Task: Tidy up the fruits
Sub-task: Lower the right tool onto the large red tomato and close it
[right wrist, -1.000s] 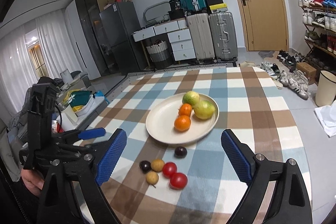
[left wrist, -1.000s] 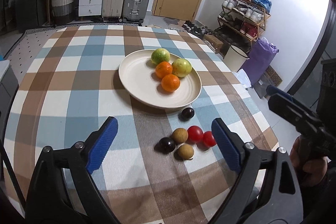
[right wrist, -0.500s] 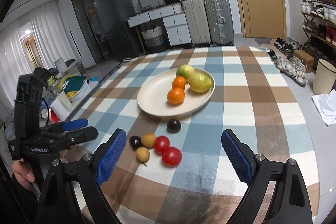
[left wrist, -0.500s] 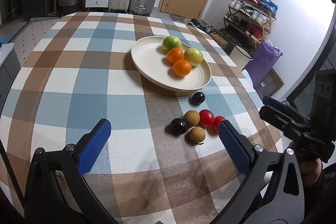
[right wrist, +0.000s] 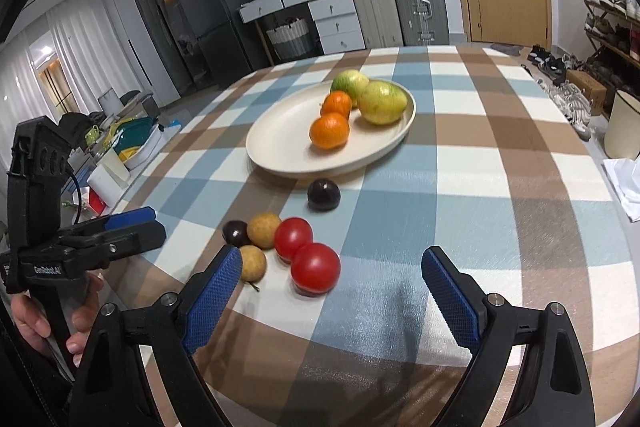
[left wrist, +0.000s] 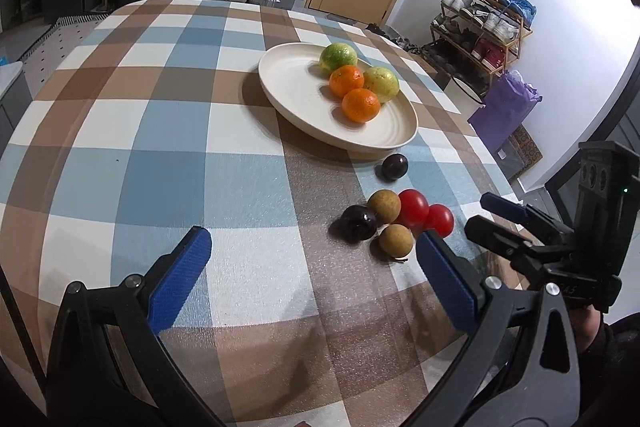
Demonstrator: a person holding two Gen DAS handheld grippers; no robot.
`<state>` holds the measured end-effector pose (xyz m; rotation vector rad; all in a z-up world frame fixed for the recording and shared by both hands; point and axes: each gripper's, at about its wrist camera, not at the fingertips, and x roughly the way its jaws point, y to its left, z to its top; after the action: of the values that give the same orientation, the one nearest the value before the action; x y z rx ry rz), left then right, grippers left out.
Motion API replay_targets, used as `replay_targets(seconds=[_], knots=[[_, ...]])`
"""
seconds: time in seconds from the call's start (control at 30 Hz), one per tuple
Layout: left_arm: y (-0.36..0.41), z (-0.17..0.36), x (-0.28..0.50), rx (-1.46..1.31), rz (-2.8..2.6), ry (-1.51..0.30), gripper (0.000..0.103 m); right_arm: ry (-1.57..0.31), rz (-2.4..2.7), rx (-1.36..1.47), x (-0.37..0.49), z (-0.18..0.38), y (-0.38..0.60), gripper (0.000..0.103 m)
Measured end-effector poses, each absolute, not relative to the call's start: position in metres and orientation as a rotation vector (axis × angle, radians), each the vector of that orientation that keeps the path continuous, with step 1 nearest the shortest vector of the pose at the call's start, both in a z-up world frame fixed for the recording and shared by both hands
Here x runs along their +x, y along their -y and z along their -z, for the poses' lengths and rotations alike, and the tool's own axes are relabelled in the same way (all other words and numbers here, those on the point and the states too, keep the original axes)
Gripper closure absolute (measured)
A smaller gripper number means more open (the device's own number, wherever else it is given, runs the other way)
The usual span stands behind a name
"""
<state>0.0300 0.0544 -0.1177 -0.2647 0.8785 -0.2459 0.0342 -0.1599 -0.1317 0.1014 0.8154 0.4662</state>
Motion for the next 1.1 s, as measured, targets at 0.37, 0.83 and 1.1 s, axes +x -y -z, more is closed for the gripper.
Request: replay_targets(seconds=[0.37,0.83,1.1], knots=[[-0.056,0.127,0.039,-0.278,0.252,-0.9,0.001,-0.866,-0.499,0.071,0.044,0.148,0.147,0.021],[-0.057,0.13,0.043,-0.285,0.252,-0.91,0.001,-0.9,-0.524,0.041,0.05,0.155,0.139,0.061],[-0.058,0.128,0.043,-0.285,0.245,-0.909,0.001,-0.881,-0.54,0.015,0.045,0.155,0.137,0.073]])
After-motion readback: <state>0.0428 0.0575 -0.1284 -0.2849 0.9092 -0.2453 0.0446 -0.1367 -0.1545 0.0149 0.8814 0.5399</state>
